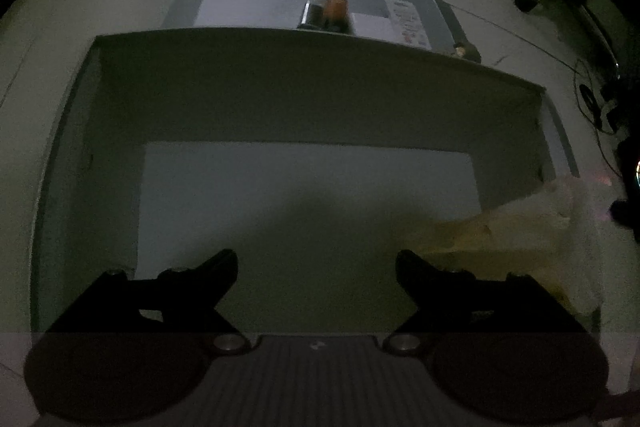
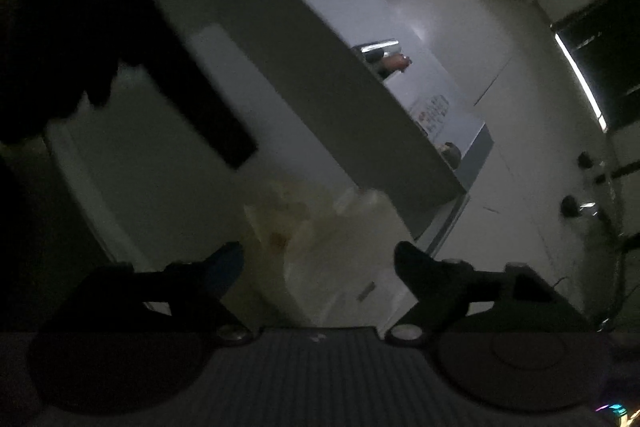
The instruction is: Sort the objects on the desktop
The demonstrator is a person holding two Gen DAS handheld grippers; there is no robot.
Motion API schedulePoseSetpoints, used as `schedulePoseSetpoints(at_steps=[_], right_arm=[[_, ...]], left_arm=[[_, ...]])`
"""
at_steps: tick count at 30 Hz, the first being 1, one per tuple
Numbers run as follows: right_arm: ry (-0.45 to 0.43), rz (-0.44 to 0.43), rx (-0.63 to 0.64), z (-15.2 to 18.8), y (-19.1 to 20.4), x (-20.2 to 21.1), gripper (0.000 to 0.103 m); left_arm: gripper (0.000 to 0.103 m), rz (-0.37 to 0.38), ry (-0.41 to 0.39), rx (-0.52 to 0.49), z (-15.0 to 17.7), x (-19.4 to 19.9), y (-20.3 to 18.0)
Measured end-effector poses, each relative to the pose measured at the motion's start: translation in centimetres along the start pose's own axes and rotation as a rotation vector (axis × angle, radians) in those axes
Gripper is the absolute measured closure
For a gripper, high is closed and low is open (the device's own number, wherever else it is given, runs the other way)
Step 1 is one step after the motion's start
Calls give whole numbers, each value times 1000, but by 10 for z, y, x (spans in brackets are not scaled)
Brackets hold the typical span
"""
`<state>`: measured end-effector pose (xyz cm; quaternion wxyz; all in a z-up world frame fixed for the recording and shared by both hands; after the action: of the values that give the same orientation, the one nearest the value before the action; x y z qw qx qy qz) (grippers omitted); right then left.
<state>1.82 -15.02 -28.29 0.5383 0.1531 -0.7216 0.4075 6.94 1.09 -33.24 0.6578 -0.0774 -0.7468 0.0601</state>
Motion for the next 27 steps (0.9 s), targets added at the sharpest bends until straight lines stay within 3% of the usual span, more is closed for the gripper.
schedulePoseSetpoints(at_steps=[2, 3, 4, 10, 14, 19, 27], right_arm=[[22, 8, 10, 3, 4, -10, 60], [33, 5, 10, 5, 4, -14, 71], [41, -1, 7, 6, 5, -18, 94], [-10, -69, -50, 3, -6, -8, 98], [-97, -127, -110, -6, -19, 8, 98], [-183, -167, -143, -14, -22, 20, 98], [-289, -209, -185, -23, -21, 7, 98]], left_arm=[[18, -4, -1, 7, -2, 0, 2], [18, -3, -1, 9, -2, 0, 3], [18, -3, 0, 11, -3, 0, 3], [18, -6, 21, 11, -1, -4, 3], [17, 68, 42, 67, -6, -4, 14], [12, 396, 143, 286, -11, -17, 36], [10, 403, 162, 301, -17, -40, 49]])
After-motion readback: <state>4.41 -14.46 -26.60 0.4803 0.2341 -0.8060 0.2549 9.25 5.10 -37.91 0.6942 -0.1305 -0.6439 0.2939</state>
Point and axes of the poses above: each gripper's, at about its wrist camera, not at the fingertips, and x roughly against the way its jaws point, y to its left, z to its underside, the point moved 8 cm from there along -x, roughly the way its jaws point, and after that the axes turned 11 degrees about y, right-handed, at the moved point
